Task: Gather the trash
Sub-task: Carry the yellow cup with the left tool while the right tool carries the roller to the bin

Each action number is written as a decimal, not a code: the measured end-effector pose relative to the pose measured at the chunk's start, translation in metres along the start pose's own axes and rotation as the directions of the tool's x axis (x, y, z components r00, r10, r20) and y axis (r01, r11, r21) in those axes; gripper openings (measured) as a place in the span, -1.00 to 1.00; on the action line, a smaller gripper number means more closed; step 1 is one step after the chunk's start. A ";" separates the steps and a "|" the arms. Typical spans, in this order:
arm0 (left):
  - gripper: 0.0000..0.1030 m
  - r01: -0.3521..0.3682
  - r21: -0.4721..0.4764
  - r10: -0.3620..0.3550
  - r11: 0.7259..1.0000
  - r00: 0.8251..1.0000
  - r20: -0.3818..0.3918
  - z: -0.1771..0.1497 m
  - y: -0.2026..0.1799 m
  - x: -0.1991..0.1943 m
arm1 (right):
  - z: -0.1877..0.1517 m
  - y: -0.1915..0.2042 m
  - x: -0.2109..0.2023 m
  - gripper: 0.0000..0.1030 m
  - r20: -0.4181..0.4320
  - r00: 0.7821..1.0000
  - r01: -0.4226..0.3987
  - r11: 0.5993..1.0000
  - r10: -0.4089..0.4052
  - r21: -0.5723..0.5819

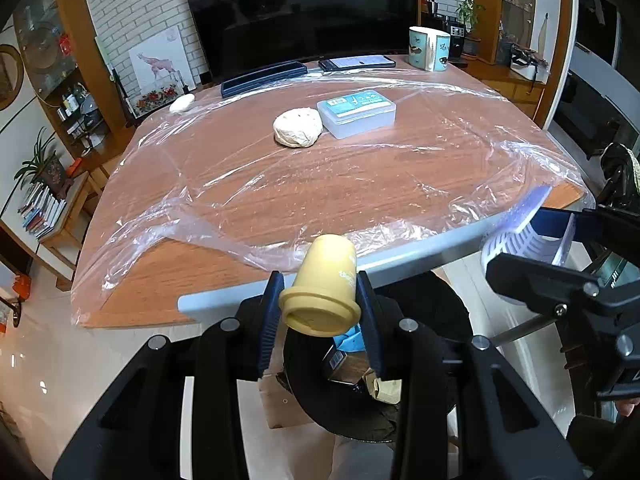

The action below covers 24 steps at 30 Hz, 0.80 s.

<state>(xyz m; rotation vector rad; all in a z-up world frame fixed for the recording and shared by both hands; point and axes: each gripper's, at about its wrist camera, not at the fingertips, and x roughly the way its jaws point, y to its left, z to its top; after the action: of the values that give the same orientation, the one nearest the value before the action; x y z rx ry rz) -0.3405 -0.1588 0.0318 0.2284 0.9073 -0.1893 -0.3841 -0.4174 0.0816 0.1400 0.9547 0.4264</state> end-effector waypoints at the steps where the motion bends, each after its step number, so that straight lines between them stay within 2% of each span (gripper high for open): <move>1: -0.26 -0.003 0.000 0.003 1.000 1.000 0.000 -0.001 -0.001 -0.001 | -0.001 0.001 0.000 0.42 -0.001 1.000 0.001 1.000 -0.001 -0.002; 24: -0.26 -0.019 0.038 0.021 0.999 0.999 -0.046 -0.027 -0.021 0.006 | -0.029 -0.002 0.012 0.42 -0.080 0.997 0.002 1.000 -0.003 -0.011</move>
<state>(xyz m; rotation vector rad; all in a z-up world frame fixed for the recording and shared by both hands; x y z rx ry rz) -0.3628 -0.1715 0.0083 0.2773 0.9479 -0.1831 -0.4012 -0.4160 0.0554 0.1125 1.0311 0.4373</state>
